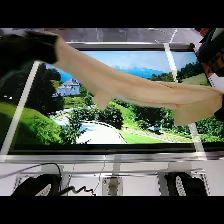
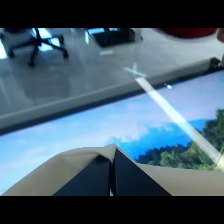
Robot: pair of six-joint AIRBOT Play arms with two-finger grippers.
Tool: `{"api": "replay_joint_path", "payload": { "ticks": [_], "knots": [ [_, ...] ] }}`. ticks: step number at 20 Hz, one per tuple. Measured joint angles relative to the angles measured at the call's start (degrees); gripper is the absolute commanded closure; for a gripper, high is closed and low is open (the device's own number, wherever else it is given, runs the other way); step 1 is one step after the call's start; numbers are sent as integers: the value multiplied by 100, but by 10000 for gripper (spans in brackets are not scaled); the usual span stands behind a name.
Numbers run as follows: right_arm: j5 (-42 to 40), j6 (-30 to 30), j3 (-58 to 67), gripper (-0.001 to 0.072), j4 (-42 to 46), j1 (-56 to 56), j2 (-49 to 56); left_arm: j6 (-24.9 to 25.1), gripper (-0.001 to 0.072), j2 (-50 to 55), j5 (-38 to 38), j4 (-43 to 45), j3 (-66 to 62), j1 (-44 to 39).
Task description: Fold the clothes and pants, and hang the long-sleeved shirts on hangers.
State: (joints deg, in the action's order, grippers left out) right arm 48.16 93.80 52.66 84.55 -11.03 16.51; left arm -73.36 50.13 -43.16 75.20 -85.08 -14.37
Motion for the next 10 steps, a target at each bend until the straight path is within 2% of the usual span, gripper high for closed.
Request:
{"api": "replay_joint_path", "payload": {
  "ticks": [5, 8, 10],
  "knots": [
    [1154, 4, 562, 699, -393, 0, 66, -796, 692, -1456, -1290, 544, 11, 13],
    [1908, 2, 509, 699, -627, 0, 321, -1351, 691, -1784, -2194, 765, 297, 13],
    [2118, -48, 352, 698, -896, 0, 717, -1534, 691, -1788, -2437, 953, 763, 13]
  ]
}}
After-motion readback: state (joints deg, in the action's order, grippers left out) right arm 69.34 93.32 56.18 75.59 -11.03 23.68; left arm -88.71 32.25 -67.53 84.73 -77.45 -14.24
